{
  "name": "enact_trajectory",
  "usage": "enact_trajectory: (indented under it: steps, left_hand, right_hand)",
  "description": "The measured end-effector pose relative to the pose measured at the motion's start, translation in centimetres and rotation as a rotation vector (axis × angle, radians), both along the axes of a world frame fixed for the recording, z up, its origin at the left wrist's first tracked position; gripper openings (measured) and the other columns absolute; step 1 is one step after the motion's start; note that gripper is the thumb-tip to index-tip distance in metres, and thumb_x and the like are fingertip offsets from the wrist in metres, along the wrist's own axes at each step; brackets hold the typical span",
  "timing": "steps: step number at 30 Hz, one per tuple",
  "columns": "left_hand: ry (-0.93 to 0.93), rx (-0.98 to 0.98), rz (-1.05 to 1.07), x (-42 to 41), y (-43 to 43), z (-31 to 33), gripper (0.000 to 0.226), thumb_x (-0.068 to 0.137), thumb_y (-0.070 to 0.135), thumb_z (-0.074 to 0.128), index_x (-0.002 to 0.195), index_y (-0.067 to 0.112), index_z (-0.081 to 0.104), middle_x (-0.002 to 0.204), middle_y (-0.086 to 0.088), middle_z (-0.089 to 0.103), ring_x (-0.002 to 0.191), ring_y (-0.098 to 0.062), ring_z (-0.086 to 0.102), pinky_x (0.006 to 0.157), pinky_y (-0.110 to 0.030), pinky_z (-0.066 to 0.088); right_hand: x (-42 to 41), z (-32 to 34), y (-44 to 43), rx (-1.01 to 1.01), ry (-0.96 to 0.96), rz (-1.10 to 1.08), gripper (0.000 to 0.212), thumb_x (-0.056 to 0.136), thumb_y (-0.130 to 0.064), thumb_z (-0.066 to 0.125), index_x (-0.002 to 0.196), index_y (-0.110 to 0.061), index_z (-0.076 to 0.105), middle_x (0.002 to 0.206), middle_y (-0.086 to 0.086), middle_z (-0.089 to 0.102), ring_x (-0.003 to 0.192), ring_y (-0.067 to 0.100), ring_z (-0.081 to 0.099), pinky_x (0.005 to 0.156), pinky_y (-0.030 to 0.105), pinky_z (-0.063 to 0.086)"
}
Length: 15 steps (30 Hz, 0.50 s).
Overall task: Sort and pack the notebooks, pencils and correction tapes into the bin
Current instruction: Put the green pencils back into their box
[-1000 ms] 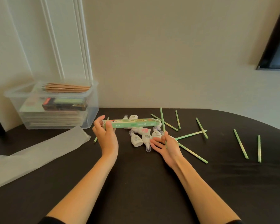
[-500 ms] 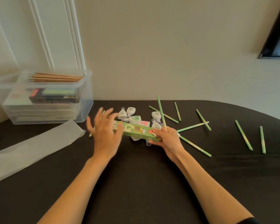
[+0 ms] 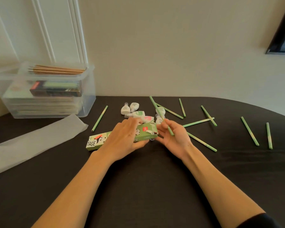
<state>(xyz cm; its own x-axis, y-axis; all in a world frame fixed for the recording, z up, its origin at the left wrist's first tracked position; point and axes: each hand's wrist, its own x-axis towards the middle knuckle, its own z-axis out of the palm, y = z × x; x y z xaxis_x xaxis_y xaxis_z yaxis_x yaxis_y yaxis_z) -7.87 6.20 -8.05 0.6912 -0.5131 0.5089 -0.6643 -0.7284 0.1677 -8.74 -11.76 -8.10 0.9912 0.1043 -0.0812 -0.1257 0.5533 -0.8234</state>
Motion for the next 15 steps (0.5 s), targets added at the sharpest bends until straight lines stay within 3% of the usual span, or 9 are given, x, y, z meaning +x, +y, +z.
enact_trajectory:
  steps: [5, 9, 15]
  left_hand:
    - [-0.014, 0.068, 0.068, 0.2, 0.03, 0.03, 0.061, 0.081, 0.064, 0.046, 0.123, 0.018, 0.042, 0.115, 0.003, 0.049, 0.096, -0.013, 0.045, 0.075, -0.023, 0.028]
    - [-0.01, 0.198, 0.052, 0.36, -0.12, 0.0, 0.057, 0.09, 0.056, 0.034, 0.134, 0.019, 0.038, 0.125, 0.0, 0.045, 0.107, -0.015, 0.047, 0.086, -0.027, 0.037]
    - [0.084, 0.248, -0.01, -0.02, -0.6, -0.4, 0.057, 0.092, 0.051, 0.041, 0.138, 0.021, 0.03, 0.13, 0.001, 0.044, 0.111, -0.016, 0.048, 0.086, -0.027, 0.038]
  right_hand:
    - [-0.22, 0.1, -0.02, -0.042, -0.006, 0.043, 0.031, 0.096, -0.02, 0.04, 0.068, -0.01, 0.051, 0.066, 0.001, 0.056, 0.065, 0.014, 0.058, 0.06, 0.026, 0.05]
    - [-0.33, 0.05, 0.19, -0.053, -0.017, 0.089, 0.032, 0.095, -0.019, 0.039, 0.066, -0.01, 0.05, 0.064, 0.001, 0.062, 0.067, 0.014, 0.064, 0.068, 0.029, 0.046]
    - [-0.41, 0.35, -0.26, -0.027, -0.05, 0.018, 0.034, 0.096, -0.018, 0.039, 0.067, -0.007, 0.049, 0.075, 0.014, 0.068, 0.068, 0.018, 0.063, 0.062, 0.026, 0.055]
